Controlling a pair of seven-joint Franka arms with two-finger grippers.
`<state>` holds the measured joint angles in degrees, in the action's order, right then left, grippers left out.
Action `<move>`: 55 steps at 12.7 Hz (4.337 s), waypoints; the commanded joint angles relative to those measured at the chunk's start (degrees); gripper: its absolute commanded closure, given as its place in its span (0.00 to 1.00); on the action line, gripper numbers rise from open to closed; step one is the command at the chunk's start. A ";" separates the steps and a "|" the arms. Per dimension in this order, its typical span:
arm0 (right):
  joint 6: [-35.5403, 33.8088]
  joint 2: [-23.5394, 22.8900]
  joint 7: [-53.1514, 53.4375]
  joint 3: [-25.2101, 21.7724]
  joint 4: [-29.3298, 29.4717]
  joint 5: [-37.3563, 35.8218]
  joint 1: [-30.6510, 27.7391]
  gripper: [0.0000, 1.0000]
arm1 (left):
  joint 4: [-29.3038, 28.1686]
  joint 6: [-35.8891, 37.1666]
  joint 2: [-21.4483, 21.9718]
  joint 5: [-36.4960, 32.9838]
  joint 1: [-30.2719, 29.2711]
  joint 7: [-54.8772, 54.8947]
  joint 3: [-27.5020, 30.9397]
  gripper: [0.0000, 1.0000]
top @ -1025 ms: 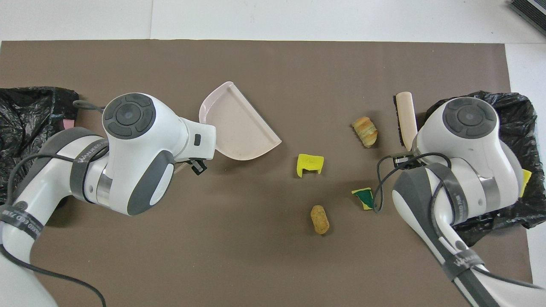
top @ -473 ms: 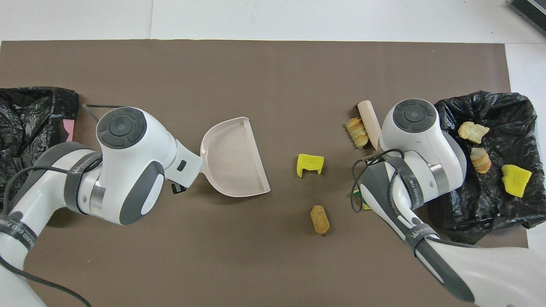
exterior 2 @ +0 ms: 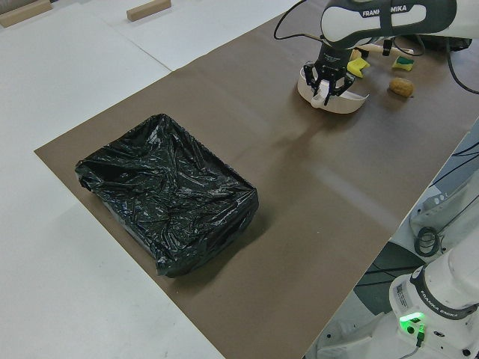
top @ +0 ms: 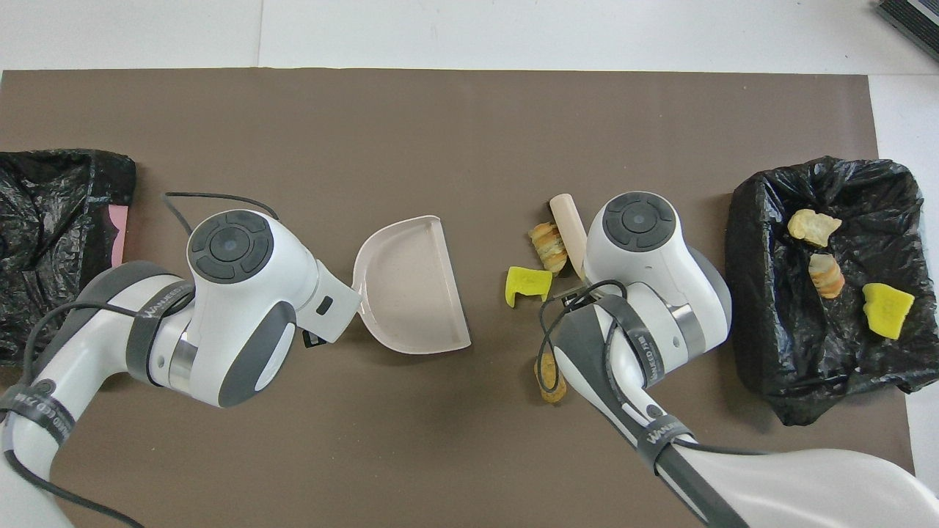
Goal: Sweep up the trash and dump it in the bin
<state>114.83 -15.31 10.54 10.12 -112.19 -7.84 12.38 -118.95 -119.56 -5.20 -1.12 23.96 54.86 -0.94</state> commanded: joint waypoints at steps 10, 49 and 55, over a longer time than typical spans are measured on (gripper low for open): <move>3.90 -1.91 10.11 0.61 6.88 26.71 12.76 1.00 | -8.23 -6.12 3.27 -2.93 0.65 1.30 0.41 1.00; 2.24 4.16 35.86 0.87 -2.10 25.41 18.46 1.00 | -14.29 -6.04 7.31 -8.11 2.14 4.38 0.50 1.00; 1.55 7.47 17.86 2.28 -1.71 36.67 19.09 1.00 | -14.29 -6.30 7.31 -8.02 1.96 1.49 0.41 1.00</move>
<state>118.89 -10.63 32.86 12.22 -113.71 26.94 32.76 -131.25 -125.20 0.64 -7.86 25.96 59.06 -0.78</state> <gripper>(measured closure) 0.740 0.674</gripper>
